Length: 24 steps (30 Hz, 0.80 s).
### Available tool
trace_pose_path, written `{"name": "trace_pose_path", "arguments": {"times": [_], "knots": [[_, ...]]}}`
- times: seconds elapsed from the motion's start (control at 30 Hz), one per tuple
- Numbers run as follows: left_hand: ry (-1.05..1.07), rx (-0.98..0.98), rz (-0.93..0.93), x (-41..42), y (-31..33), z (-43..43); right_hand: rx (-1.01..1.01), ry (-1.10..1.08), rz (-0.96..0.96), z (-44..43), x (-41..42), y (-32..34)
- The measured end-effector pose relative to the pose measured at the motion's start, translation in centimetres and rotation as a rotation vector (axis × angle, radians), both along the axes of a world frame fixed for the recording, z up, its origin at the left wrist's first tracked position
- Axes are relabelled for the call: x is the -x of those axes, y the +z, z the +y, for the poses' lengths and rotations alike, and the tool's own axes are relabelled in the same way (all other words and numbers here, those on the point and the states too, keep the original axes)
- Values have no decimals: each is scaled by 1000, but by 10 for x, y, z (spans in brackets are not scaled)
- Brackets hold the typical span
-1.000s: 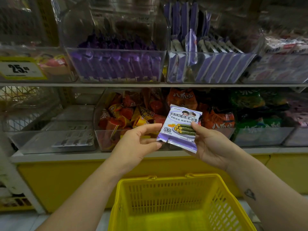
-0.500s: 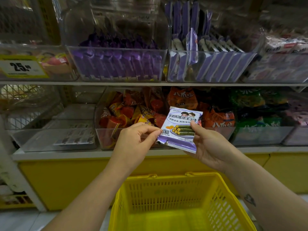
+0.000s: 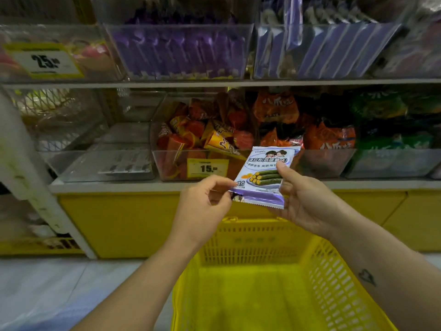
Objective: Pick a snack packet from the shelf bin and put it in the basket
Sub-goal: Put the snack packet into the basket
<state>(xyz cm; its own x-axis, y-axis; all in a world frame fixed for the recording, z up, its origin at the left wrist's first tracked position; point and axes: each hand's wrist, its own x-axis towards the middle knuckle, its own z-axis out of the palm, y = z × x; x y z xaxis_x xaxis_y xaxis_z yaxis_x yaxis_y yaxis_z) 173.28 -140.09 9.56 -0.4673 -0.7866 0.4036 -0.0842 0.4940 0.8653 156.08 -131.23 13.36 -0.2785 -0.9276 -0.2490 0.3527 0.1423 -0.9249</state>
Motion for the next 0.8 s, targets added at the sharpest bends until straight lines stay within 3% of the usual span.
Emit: {"name": "trace_pose_path", "arguments": {"times": [0.23, 0.33, 0.5, 0.67, 0.8], "knots": [[-169, -444, 61, 19, -69, 25, -201, -74, -79, 36, 22, -66], [-267, -591, -27, 35, -104, 31, -340, -117, -107, 53, 38, -109], [-277, -681, -257, 63, -167, 23, -568, -197, -148, 50, 54, -184], [-194, -700, -523, 78, -245, 14, -730, -167, 55, 31, 66, -263], [-156, -617, -746, 74, -297, 10, -796, 74, 616, 24, 76, -324]]}}
